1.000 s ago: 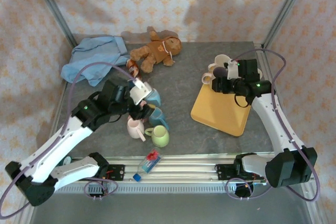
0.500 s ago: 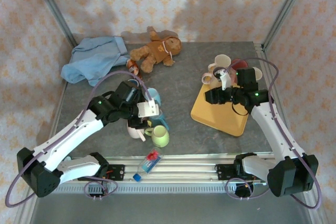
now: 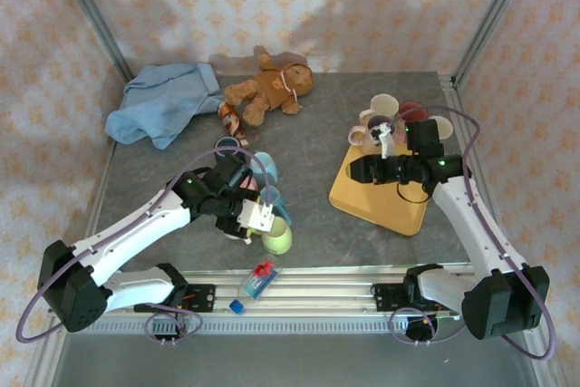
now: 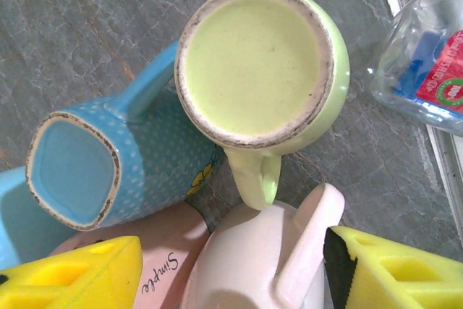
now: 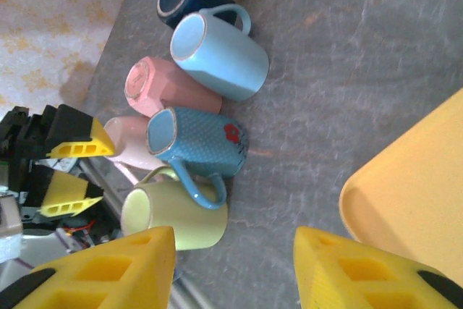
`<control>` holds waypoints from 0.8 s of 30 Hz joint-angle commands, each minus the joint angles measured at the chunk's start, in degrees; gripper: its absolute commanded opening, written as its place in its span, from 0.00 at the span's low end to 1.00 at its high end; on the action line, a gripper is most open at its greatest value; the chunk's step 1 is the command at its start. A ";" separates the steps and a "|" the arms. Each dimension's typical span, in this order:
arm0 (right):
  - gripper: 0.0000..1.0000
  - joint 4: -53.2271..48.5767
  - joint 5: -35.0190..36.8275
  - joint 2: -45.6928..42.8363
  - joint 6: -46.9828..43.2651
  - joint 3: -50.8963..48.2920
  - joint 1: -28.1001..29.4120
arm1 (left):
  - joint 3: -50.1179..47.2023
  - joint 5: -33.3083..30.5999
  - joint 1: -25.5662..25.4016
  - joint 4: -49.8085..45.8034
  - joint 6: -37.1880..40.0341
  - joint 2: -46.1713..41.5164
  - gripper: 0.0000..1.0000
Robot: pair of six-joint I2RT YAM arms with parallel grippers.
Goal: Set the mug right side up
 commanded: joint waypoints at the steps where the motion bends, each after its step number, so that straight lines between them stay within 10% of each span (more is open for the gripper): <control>1: 0.46 -7.02 -3.24 1.80 1.56 2.19 0.48 | -0.58 -1.21 -0.84 -1.25 3.22 0.59 0.67; 24: 0.44 -13.19 -5.57 2.59 1.28 3.58 0.42 | -2.10 -0.23 -2.95 3.76 1.88 4.64 0.53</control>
